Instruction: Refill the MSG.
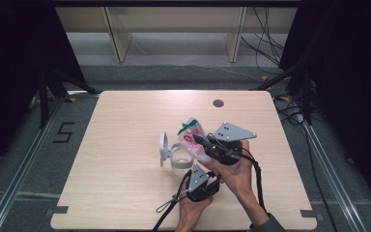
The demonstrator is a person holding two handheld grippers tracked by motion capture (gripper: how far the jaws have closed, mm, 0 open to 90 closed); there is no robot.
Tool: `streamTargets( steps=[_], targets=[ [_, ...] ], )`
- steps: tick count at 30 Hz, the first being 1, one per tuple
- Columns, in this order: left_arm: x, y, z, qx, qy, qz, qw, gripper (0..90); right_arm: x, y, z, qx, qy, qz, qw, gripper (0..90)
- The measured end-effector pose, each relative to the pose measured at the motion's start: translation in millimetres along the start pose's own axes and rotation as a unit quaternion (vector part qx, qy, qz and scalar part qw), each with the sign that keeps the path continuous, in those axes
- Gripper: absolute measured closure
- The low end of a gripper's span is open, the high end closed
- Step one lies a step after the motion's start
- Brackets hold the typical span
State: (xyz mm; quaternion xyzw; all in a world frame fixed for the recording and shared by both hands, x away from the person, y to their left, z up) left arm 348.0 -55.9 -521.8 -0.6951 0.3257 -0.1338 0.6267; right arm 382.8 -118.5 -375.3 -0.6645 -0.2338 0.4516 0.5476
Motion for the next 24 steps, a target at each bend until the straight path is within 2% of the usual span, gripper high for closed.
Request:
streamTargets(
  steps=[1,2,4,6,9,10,11,12,13,14,18,21,24],
  targets=[
    [0.7,-0.5,-1.0,-0.004,-0.003,0.002,1.0,73.6,0.8,-0.1,-0.9,-0.007,0.0,0.001,1.0,90.0],
    [1.3,-0.8,-1.6,-0.004,-0.001,-0.001,1.0,73.8,2.9,1.1,-0.2,0.001,0.001,0.009,1.0,90.0],
    [2.5,-1.2,-1.9,-0.001,0.0,0.002,1.0,74.0,5.7,1.9,-0.7,0.002,0.005,0.006,1.0,90.0],
    [4.0,-0.7,-1.7,-0.007,0.003,-0.001,1.0,74.1,6.5,2.3,-1.9,-0.003,0.008,0.007,0.9999,90.0],
    [4.8,-0.7,-2.1,-0.011,0.008,0.0,0.9999,74.3,9.6,5.2,-3.3,0.004,0.001,0.016,0.9999,90.0],
    [5.1,-0.9,-2.3,-0.012,0.01,-0.001,0.9999,74.3,10.1,5.8,-2.2,0.014,0.001,0.016,0.9998,90.0],
    [5.5,-0.9,-2.6,-0.011,0.011,-0.002,0.9999,74.3,12.1,6.1,-3.4,0.003,0.0,0.014,0.9999,90.0],
    [4.8,-0.9,-2.0,-0.002,0.011,0.004,0.9999,74.4,12.5,6.7,-3.7,0.008,0.006,0.015,0.9998,90.0],
    [4.8,-1.0,-2.1,-0.001,0.01,0.003,0.9999,74.5,13.8,7.0,-4.3,0.004,0.003,0.017,0.9998,90.0],
    [5.3,-1.8,-3.5,-0.013,0.014,-0.004,0.9998,74.5,14.8,7.2,-4.9,0.001,-0.004,0.016,0.9999,90.0],
    [4.9,-1.9,-3.6,-0.013,0.015,-0.004,0.9998,74.6,15.1,7.8,-4.2,0.005,-0.001,0.023,0.9997,90.0],
    [5.1,-2.3,-3.3,-0.012,0.016,-0.006,0.9998,74.6,16.9,8.4,-2.7,0.012,-0.009,0.022,0.9996,90.0],
    [4.2,-2.3,-3.7,-0.011,0.014,-0.003,0.9998,74.7,17.8,8.6,-3.4,0.006,0.003,0.015,0.9999,90.0]
  ],
)
Point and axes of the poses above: each handheld gripper's, and its own axes: x roughly forward along the jaws, y roughly out of its underside, z roughly to its left, the point moved 3 cm from there along x, roughly forward along the jaws, and after that the axes turned 10 degrees about -y, right-handed, at the moved point
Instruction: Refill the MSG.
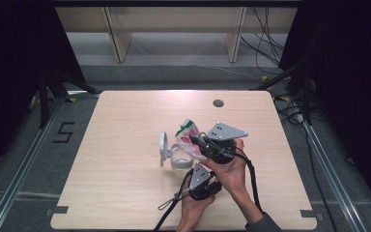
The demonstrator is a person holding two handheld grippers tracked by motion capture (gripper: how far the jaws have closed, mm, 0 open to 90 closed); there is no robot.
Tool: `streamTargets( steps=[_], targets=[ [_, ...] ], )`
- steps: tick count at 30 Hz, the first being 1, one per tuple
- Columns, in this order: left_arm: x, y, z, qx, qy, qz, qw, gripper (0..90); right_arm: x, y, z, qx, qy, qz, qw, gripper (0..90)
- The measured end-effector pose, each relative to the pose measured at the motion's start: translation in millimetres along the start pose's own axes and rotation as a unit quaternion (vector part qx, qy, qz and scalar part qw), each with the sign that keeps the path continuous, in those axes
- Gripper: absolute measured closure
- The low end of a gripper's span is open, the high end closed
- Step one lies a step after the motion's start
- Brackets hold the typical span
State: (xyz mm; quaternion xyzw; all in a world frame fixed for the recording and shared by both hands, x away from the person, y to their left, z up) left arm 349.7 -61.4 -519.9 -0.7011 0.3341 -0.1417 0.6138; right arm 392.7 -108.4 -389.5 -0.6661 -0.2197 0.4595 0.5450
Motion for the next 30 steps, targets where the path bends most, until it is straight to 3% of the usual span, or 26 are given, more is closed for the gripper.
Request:
streamTargets(
  steps=[2,3,12,14,19,21,22,24,27,30],
  targets=[
    [0.1,0.1,-0.2,0.0,0.0,0.0,1.0,74.7,0.1,0.7,-0.1,-0.005,-0.006,0.009,0.9999,90.0],
    [0.6,0.5,-0.4,-0.001,0.001,-0.002,1.0,74.8,1.9,1.8,0.9,0.003,-0.01,0.013,0.9999,90.0],
    [0.4,0.2,0.0,-0.003,0.005,-0.001,1.0,74.8,2.5,2.5,-1.2,0.002,-0.007,0.012,0.9999,90.0],
    [0.5,0.7,0.5,-0.001,0.005,-0.001,1.0,74.8,3.2,2.2,-2.3,-0.008,0.002,0.005,1.0,90.0],
    [0.6,0.6,0.2,-0.002,0.007,-0.003,1.0,74.8,4.8,3.9,0.5,0.006,-0.005,0.009,0.9999,90.0],
    [0.1,0.7,0.6,0.001,0.006,-0.001,1.0,74.9,4.0,3.3,0.5,0.007,-0.013,0.015,0.9998,90.0],
    [-0.2,0.4,0.6,0.0,0.007,-0.001,1.0,74.9,3.4,3.0,0.0,0.005,-0.004,0.01,0.9999,90.0],
    [-0.2,0.0,0.0,-0.002,0.008,-0.004,1.0,74.9,3.3,2.8,0.1,0.005,-0.01,0.011,0.9999,90.0],
    [0.3,0.7,0.7,0.0,0.008,-0.002,1.0,74.9,4.6,3.2,-0.7,-0.01,0.0,0.013,0.9999,90.0],
    [-0.6,-0.2,0.6,-0.003,0.004,-0.005,1.0,74.9,4.0,2.8,0.9,0.0,-0.007,0.011,0.9999,90.0]
  ],
)
Point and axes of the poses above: each handheld gripper's, and its own axes: x roughly forward along the jaws, y roughly out of its underside, z roughly to its left, the point moved 3 cm from there along x, roughly forward along the jaws, and after that the axes turned 10 degrees about -y, right-handed, at the moved point
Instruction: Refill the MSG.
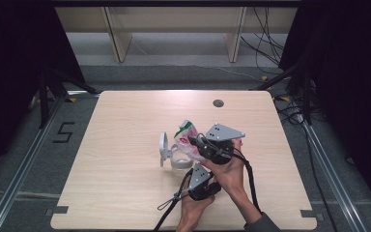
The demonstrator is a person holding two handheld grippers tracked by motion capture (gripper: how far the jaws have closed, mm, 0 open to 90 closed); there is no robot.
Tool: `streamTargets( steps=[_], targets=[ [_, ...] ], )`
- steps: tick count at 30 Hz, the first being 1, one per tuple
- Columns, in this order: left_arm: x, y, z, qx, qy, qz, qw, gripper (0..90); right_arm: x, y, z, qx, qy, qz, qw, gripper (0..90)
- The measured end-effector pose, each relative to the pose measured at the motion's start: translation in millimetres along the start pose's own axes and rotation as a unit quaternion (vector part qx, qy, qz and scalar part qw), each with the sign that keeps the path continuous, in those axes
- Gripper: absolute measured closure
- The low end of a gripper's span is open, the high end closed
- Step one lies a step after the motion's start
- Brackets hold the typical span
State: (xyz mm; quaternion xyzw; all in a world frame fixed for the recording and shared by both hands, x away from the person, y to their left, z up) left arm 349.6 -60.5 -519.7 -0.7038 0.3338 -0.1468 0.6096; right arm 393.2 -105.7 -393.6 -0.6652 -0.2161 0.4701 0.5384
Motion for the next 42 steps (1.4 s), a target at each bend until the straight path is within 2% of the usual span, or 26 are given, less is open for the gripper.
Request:
streamTargets(
  steps=[2,3,4,5,6,7,9,10,11,15,16,18,21,24,27,28,31,38,39,40,41,42],
  targets=[
    [0.1,0.0,-0.3,-0.002,0.003,0.0,1.0,74.9,-0.4,-1.4,0.3,-0.007,0.0,0.001,1.0,90.0],
    [-1.1,0.0,-0.1,0.0,-0.003,0.008,1.0,74.9,1.0,-0.8,0.4,-0.005,-0.003,-0.002,1.0,90.0],
    [-0.1,0.1,-0.2,-0.001,0.001,0.003,1.0,74.9,1.7,0.7,-0.5,-0.001,0.003,-0.002,1.0,90.0],
    [-0.3,0.3,-0.1,-0.001,-0.001,0.005,1.0,74.9,2.3,1.3,-1.3,-0.002,-0.003,0.0,1.0,90.0],
    [-0.4,0.9,0.4,0.006,-0.004,0.009,0.9999,74.9,0.6,1.2,-1.1,0.005,-0.003,0.005,1.0,90.0],
    [0.5,1.4,0.5,0.0,0.002,0.002,1.0,74.9,0.6,1.2,-1.1,0.005,-0.003,0.005,1.0,90.0],
    [-0.4,0.7,0.4,0.003,-0.001,0.005,1.0,74.9,0.1,0.3,-0.6,0.01,-0.008,-0.001,0.9999,90.0],
    [-0.8,0.3,0.0,0.0,-0.003,0.005,1.0,74.9,0.4,0.3,-1.0,0.007,-0.002,-0.006,1.0,90.0],
    [-0.5,0.4,-0.2,-0.001,-0.002,0.004,1.0,74.9,0.5,1.0,0.3,0.014,-0.008,0.001,0.9999,90.0],
    [0.0,0.0,0.6,-0.001,0.001,0.001,1.0,75.0,0.7,-0.2,-1.5,-0.004,-0.002,-0.001,1.0,90.0],
    [-0.3,-0.1,0.3,0.0,-0.001,0.003,1.0,74.9,1.2,0.8,-1.0,0.003,0.0,0.001,1.0,90.0],
    [1.0,1.0,0.3,0.001,0.003,0.0,1.0,75.0,2.6,0.7,-0.8,-0.003,0.001,0.0,1.0,90.0],
    [-1.2,-0.3,0.1,0.0,-0.004,0.004,1.0,75.0,0.9,-0.1,-1.1,-0.002,-0.002,-0.001,1.0,90.0],
    [-0.5,0.2,-0.7,-0.002,-0.001,0.003,1.0,74.9,3.1,0.6,-1.1,-0.008,0.002,0.001,1.0,90.0],
    [-0.9,-0.4,0.2,0.0,0.0,-0.002,1.0,75.0,1.7,0.0,-0.2,-0.001,-0.002,0.0,1.0,90.0],
    [-1.5,-0.6,0.2,0.0,-0.002,0.001,1.0,75.0,1.6,-0.9,0.8,0.0,0.003,-0.007,1.0,90.0],
    [-1.5,-0.6,0.2,-0.002,-0.001,0.004,1.0,75.0,3.5,0.9,-0.2,-0.003,-0.001,0.004,1.0,90.0],
    [-1.7,-1.3,0.1,-0.001,0.0,-0.001,1.0,75.0,2.5,-0.6,1.0,0.003,0.004,-0.007,1.0,90.0],
    [-1.5,-0.9,0.1,-0.001,-0.001,0.0,1.0,75.0,2.4,-0.2,2.1,0.005,-0.002,0.002,1.0,90.0],
    [-1.8,-0.4,0.7,0.0,-0.005,0.003,1.0,75.0,3.3,-0.1,0.7,-0.003,0.0,0.002,1.0,90.0],
    [-1.0,-0.6,1.3,-0.002,0.002,-0.004,1.0,75.0,2.7,-0.7,0.7,-0.007,-0.001,0.001,1.0,90.0],
    [-1.2,-1.0,1.4,-0.002,0.004,-0.004,1.0,75.0,2.9,-0.9,1.7,0.0,0.0,-0.005,1.0,90.0]
  ],
)
Point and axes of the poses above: each handheld gripper's, and its own axes: x roughly forward along the jaws, y roughly out of its underside, z roughly to its left, the point moved 3 cm from there along x, roughly forward along the jaws, and after that the axes turned 10 degrees about -y, right-handed, at the moved point
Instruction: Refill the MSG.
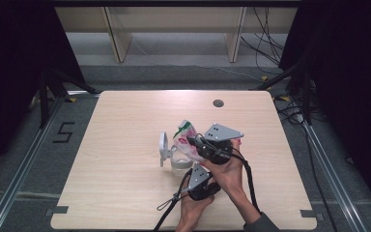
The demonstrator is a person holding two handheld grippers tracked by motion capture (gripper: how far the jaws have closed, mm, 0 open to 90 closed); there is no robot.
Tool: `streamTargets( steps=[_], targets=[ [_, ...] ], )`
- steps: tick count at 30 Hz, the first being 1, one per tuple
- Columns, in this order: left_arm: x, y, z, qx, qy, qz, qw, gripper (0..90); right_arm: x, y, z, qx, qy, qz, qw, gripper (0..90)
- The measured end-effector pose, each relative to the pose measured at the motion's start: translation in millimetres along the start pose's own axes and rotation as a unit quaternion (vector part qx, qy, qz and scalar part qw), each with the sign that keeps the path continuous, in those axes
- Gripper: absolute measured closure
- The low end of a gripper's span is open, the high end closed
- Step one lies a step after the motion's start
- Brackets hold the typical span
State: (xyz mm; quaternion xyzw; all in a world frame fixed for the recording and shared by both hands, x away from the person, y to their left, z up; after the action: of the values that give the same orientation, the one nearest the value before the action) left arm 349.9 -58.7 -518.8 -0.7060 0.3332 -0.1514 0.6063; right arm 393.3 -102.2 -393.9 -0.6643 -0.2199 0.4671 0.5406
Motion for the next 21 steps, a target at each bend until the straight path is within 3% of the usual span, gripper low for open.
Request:
streamTargets(
  steps=[4,7,8,11,12,13,14,17,20,21],
  targets=[
    [-0.5,-0.2,-0.8,0.002,-0.005,0.003,1.0,75.0,1.1,0.6,-0.7,-0.007,-0.002,0.007,1.0,90.0],
    [-1.8,-1.6,-0.6,0.003,-0.006,0.002,1.0,75.1,-1.1,-1.1,1.2,0.002,-0.001,0.004,1.0,90.0],
    [-0.3,-1.7,-1.2,0.0,0.001,-0.005,1.0,75.1,-0.7,-1.3,1.4,-0.002,-0.002,0.005,1.0,90.0],
    [-1.4,-1.4,-0.7,0.007,-0.005,0.005,0.9999,75.0,2.4,0.0,0.5,-0.008,0.003,0.004,1.0,90.0],
    [-0.3,-1.4,-0.4,0.003,-0.001,-0.003,1.0,75.1,3.2,0.0,0.1,-0.005,-0.007,0.001,1.0,90.0],
    [-0.1,-1.2,-0.2,0.003,-0.003,-0.004,1.0,75.1,0.8,-0.4,1.2,0.004,-0.001,0.005,1.0,90.0],
    [0.8,-1.0,-0.5,0.001,-0.003,-0.008,1.0,75.1,0.7,-1.3,-0.1,-0.009,-0.001,0.004,1.0,90.0],
    [-1.4,-1.4,-0.4,0.004,-0.008,0.004,1.0,75.1,3.4,0.1,-0.3,-0.003,0.002,-0.002,1.0,90.0],
    [0.7,-0.9,-0.4,0.0,-0.001,-0.01,0.9999,75.2,2.2,-1.0,0.8,-0.006,0.003,0.002,1.0,90.0],
    [-0.7,-1.1,-0.3,0.002,-0.007,-0.001,1.0,75.2,3.2,-0.8,1.1,-0.008,0.005,0.0,1.0,90.0]
  ],
)
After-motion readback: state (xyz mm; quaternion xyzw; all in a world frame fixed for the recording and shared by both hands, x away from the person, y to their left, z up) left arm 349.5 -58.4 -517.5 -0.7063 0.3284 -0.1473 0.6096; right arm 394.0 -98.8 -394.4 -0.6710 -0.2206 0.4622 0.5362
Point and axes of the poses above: each handheld gripper's, and its own axes: x roughly forward along the jaws, y roughly out of its underside, z roughly to its left, the point moved 3 cm from there along x, roughly forward along the jaws, and after that the axes turned 10 degrees about -y, right-handed, at the moved point
